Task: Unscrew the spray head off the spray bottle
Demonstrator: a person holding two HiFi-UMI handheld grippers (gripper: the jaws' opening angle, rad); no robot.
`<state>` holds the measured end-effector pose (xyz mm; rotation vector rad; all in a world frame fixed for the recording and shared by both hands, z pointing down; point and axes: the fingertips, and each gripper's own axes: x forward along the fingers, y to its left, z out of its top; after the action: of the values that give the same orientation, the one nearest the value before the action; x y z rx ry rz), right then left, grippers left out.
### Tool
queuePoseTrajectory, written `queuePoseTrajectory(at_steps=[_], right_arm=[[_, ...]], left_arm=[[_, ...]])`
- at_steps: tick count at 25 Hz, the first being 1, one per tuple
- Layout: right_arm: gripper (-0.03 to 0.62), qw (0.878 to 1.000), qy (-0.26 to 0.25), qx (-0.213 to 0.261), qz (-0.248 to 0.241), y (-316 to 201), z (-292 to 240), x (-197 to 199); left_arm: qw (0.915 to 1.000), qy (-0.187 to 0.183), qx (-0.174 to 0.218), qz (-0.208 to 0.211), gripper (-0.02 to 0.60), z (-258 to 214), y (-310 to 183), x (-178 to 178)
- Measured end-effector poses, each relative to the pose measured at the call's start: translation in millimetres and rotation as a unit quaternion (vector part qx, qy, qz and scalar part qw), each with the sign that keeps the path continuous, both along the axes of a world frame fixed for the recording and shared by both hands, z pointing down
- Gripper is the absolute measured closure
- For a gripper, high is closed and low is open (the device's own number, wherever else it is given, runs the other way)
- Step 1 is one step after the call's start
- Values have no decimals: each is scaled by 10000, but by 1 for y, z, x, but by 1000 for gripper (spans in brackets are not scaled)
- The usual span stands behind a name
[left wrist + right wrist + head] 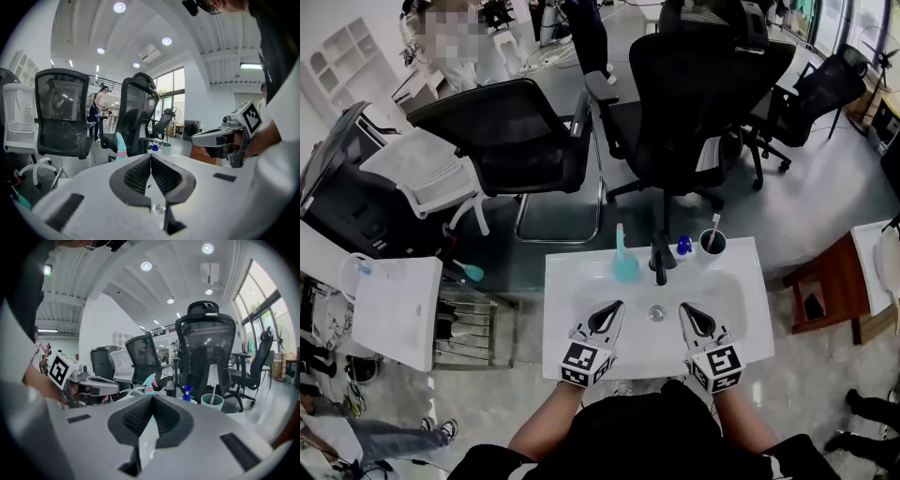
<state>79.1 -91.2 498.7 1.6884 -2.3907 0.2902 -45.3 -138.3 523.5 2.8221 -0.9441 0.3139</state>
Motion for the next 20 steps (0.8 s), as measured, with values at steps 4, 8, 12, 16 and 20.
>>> queuePoseTrajectory(at_steps=[4, 8, 12, 16, 20], right_arm=[[589, 9995, -50, -16, -303, -15, 4, 10], [589, 9979, -4, -71, -640, -20, 9, 19], [589, 9957, -97, -178, -903, -26, 19, 30], [589, 9931, -380, -294, -1071, -30, 26, 41], [589, 9904, -332, -365, -1291, -30, 38, 47]], left_arm=[[9994, -108, -60, -319, 568, 4, -8, 10], [9978, -112, -148, -632, 568, 3, -12, 19], [9954, -295, -68, -914, 568, 7, -19, 27], [9917, -298, 69, -1251, 535, 4, -19, 28], [9860, -268, 61, -1646, 374, 8, -23, 25]])
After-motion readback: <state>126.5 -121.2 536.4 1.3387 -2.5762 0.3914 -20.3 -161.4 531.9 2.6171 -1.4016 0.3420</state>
